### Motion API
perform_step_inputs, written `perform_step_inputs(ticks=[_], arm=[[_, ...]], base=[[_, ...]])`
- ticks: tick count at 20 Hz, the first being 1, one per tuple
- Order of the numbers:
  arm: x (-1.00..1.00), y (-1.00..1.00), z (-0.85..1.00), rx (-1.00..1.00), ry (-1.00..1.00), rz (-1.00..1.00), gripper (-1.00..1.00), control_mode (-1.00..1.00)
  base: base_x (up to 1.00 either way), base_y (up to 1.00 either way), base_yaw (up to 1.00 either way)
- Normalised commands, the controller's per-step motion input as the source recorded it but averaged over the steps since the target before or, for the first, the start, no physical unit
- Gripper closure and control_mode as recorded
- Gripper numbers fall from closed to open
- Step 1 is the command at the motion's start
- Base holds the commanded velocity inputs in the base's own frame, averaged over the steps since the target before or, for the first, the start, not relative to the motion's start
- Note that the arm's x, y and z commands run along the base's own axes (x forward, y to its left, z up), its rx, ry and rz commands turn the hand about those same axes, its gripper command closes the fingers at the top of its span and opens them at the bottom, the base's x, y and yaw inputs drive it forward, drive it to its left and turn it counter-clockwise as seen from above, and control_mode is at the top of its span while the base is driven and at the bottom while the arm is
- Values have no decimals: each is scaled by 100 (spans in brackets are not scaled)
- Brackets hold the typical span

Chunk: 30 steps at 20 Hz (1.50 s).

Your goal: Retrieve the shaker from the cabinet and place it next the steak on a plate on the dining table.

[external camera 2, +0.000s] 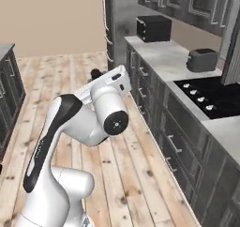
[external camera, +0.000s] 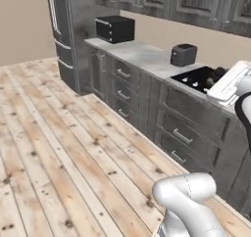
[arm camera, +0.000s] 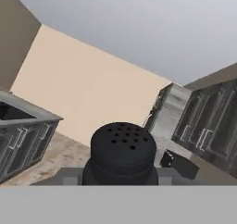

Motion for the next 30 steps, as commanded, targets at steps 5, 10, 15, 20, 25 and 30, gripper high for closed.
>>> perform_step_inputs(ticks=[5,10,15,20,25,30], arm=[[0,0,0,0,0,0,100,100],[0,0,0,0,0,0,100,100],[0,0,0,0,0,0,100,100],[0,0,0,0,0,0,100,100],[0,0,0,0,0,0,100,100],[0,0,0,0,0,0,100,100]], base=[[-7,65,63],[0,58,59],[-9,41,54],[-39,24,50],[-88,27,44],[-83,71,38]])
